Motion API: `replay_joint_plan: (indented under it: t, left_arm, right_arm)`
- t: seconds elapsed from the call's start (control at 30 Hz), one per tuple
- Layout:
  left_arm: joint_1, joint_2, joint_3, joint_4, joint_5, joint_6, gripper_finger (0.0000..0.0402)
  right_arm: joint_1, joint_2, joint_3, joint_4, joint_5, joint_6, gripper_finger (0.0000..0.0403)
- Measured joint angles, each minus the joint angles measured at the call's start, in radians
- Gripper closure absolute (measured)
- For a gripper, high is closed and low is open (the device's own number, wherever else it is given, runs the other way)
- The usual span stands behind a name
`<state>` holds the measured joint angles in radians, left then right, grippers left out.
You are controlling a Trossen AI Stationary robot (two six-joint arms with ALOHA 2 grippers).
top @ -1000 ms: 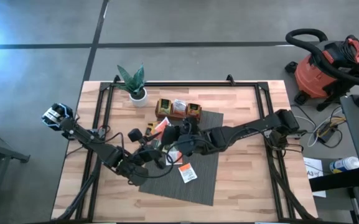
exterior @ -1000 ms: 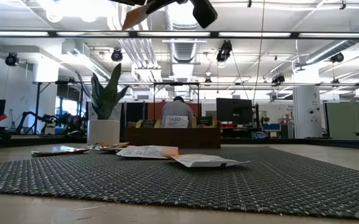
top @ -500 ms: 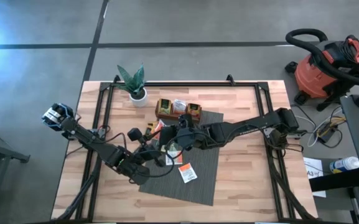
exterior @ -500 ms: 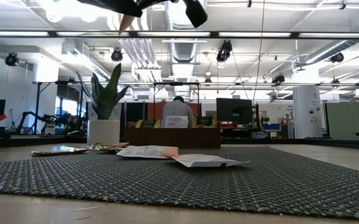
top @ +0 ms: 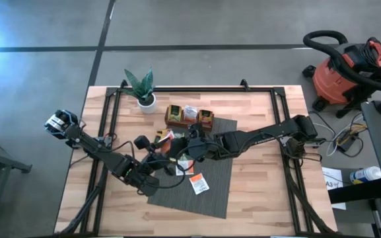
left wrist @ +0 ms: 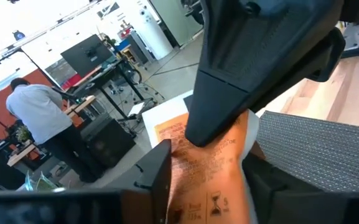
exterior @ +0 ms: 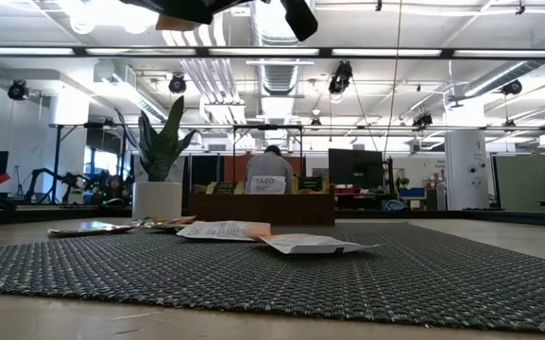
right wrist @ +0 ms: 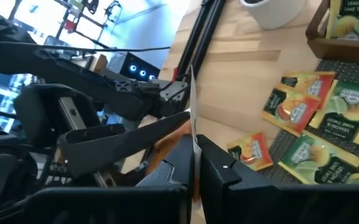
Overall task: Pick & Place Tea
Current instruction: Put the left white tea bag into the middle compartment of the wooden organizer
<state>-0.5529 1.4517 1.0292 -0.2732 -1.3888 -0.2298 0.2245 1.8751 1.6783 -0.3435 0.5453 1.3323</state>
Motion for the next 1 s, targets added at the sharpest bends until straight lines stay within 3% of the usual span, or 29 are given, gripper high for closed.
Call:
replay_joint_plan:
  t: [0.4, 0.77, 0.9, 1.0]
  left_arm:
    - [0.002, 0.0, -0.001, -0.007, 0.048, 0.011, 0.0389]
    - [0.002, -0.001, -0.002, -0.047, 0.058, -0.006, 0.0389]
    - [0.0, -0.001, -0.004, -0.07, 0.074, -0.036, 0.0389]
    - [0.001, -0.009, -0.004, -0.068, 0.157, -0.084, 0.0389]
  right_arm:
    - [-0.001, 0.0, 0.0, -0.015, 0.028, -0.035, 0.039]
    - [-0.002, -0.043, -0.001, -0.027, 0.056, -0.306, 0.032]
    - [-0.004, -0.098, -0.001, -0.023, 0.061, -0.46, 0.0289]
    - [-0.003, -0.143, -0.001, -0.037, -0.032, -0.799, 0.0272]
